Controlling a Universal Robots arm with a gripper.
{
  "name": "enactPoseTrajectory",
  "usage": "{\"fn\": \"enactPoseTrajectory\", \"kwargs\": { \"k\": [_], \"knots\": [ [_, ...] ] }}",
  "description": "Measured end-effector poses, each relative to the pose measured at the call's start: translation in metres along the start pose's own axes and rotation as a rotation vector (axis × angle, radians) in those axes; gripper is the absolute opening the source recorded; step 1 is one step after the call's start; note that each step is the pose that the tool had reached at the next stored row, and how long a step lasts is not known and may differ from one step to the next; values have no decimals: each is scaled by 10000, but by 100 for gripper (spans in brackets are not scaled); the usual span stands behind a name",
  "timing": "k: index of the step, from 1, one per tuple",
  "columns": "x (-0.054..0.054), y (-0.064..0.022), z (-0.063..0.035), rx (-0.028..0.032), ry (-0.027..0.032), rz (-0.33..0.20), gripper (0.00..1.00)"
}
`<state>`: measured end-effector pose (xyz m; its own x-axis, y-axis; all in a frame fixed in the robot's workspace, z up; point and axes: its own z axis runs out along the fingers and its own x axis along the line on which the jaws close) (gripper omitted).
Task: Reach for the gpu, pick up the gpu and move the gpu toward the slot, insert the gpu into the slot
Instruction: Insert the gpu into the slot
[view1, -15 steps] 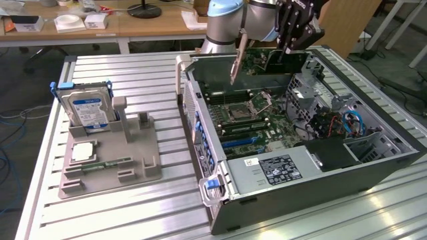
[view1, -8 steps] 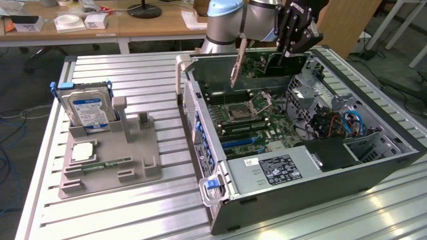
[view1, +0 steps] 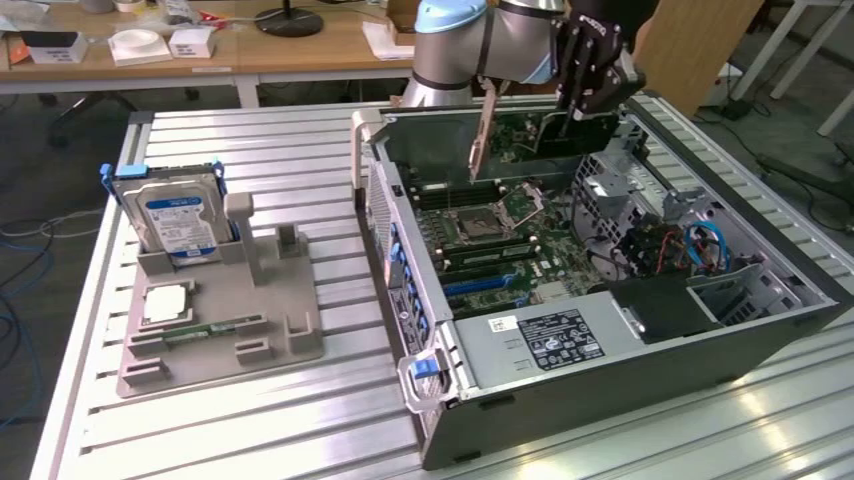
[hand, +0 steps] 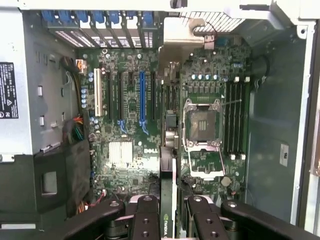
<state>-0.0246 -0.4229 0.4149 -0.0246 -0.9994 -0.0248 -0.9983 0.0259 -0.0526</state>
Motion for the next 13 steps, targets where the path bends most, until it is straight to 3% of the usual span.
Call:
{"fn": "enactPoseTrajectory", "kwargs": {
  "k": [5,13],
  "knots": [
    [8,4,79,20,26,507,26],
    [54,33,187,21,27,520,26]
  ]
}}
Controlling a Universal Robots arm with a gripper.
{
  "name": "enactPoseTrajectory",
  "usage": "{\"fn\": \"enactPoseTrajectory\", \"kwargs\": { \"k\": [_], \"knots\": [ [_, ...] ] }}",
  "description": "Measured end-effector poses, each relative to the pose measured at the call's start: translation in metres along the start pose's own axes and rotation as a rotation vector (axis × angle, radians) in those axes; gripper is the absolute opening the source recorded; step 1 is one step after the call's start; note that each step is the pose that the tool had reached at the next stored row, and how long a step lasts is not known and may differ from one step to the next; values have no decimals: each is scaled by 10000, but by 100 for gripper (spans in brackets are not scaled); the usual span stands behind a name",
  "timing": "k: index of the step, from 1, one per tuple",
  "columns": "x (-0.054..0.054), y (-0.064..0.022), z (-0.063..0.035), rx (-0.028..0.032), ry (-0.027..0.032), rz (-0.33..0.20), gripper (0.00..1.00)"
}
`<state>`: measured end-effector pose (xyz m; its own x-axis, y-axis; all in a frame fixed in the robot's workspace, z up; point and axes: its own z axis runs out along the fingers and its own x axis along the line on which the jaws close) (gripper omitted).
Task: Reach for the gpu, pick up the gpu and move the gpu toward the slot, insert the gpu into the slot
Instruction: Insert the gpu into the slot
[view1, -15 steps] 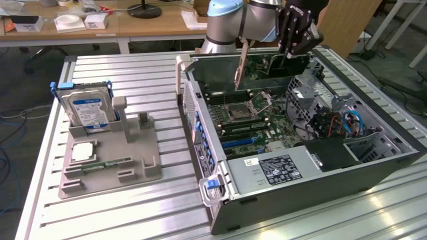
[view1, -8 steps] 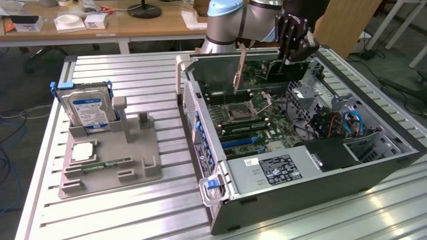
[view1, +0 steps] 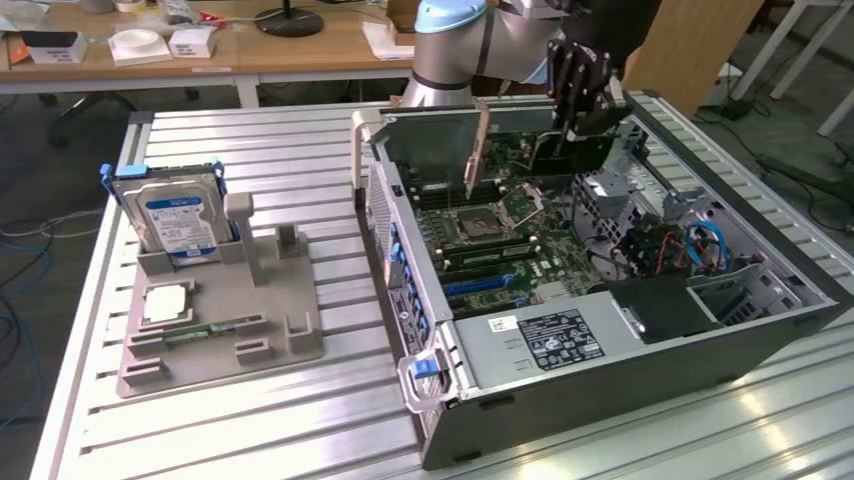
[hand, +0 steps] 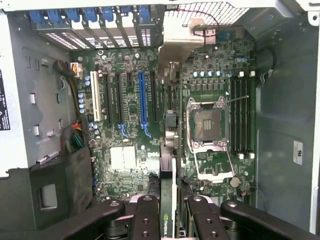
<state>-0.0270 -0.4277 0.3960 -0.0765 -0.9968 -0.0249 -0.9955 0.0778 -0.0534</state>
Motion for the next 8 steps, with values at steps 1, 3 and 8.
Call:
{"fn": "enactPoseTrajectory", "kwargs": {
  "k": [1,3,8],
  "knots": [
    [1,7,17,0,2,-1,26],
    [2,22,37,0,1,-1,26],
    [8,31,79,-12,41,8,26]
  ]
}}
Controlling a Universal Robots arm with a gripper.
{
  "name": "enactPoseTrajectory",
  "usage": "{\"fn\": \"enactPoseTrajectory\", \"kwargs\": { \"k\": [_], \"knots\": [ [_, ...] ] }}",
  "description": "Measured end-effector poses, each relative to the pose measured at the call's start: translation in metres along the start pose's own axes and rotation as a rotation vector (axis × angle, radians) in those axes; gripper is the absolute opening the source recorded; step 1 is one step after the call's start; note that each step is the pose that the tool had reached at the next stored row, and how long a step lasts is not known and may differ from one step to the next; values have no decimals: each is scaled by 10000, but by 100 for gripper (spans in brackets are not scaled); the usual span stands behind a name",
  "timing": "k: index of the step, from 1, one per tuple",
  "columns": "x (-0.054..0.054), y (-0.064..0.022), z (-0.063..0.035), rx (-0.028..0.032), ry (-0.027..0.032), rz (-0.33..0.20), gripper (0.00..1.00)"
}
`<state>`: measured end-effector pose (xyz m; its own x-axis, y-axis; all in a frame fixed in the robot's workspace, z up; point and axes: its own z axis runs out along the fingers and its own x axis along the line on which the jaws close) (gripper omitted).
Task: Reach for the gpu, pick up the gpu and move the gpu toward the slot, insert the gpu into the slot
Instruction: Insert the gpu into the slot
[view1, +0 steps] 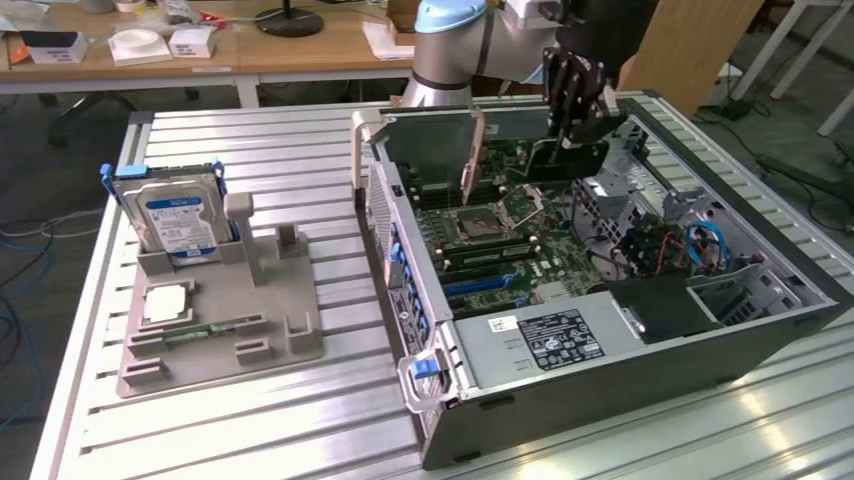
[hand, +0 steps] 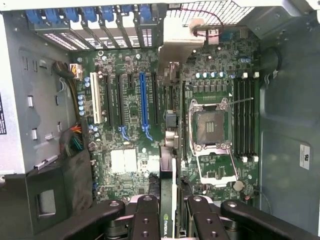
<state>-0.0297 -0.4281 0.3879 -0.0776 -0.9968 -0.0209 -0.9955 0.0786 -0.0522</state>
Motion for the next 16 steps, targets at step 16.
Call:
{"fn": "enactPoseTrajectory", "kwargs": {
  "k": [16],
  "knots": [
    [105,22,188,-50,235,-12,26]
  ]
}}
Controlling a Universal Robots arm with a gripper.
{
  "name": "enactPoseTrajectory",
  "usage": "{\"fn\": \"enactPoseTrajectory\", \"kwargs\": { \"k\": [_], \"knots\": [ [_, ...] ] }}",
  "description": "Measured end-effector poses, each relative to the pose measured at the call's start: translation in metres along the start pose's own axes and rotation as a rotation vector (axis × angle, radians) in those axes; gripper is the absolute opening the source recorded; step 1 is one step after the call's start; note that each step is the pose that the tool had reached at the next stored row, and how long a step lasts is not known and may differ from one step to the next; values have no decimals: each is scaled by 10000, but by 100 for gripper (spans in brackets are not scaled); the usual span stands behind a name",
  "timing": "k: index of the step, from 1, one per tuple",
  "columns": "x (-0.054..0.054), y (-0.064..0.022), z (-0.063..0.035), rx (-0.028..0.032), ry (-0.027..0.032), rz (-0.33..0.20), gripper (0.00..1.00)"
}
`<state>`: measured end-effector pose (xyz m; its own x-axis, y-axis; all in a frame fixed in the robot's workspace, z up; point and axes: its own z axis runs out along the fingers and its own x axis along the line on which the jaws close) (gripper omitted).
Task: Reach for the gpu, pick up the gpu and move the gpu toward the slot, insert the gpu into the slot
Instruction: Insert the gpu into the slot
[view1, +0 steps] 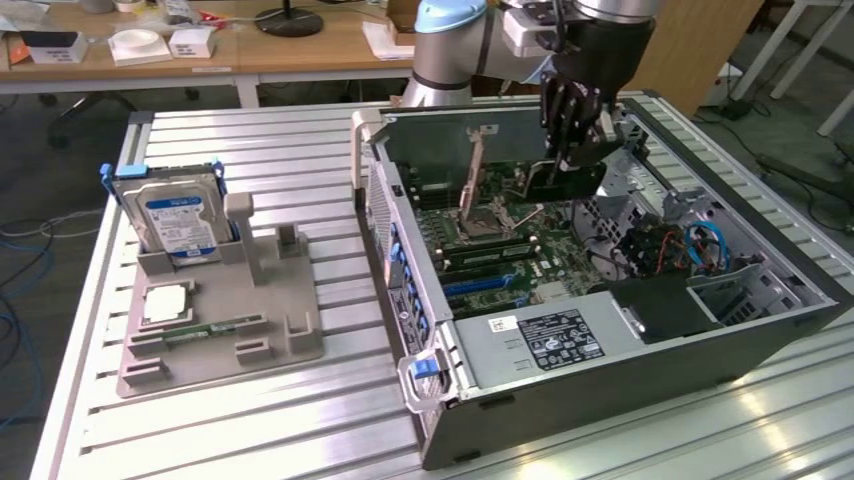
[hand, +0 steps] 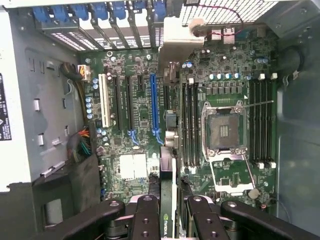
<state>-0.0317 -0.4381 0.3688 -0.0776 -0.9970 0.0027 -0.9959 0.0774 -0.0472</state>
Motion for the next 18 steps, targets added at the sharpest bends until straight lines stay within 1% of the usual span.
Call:
{"fn": "enactPoseTrajectory", "kwargs": {
  "k": [4,7,9,13,15,18],
  "knots": [
    [0,3,73,0,-1,-35,26],
    [0,5,127,-9,-17,-373,26],
    [0,7,165,-39,-28,-638,26],
    [14,30,235,-90,-29,-717,26],
    [23,63,270,-113,-28,-729,26],
    [33,194,319,-115,-29,-732,26]
  ]
}}
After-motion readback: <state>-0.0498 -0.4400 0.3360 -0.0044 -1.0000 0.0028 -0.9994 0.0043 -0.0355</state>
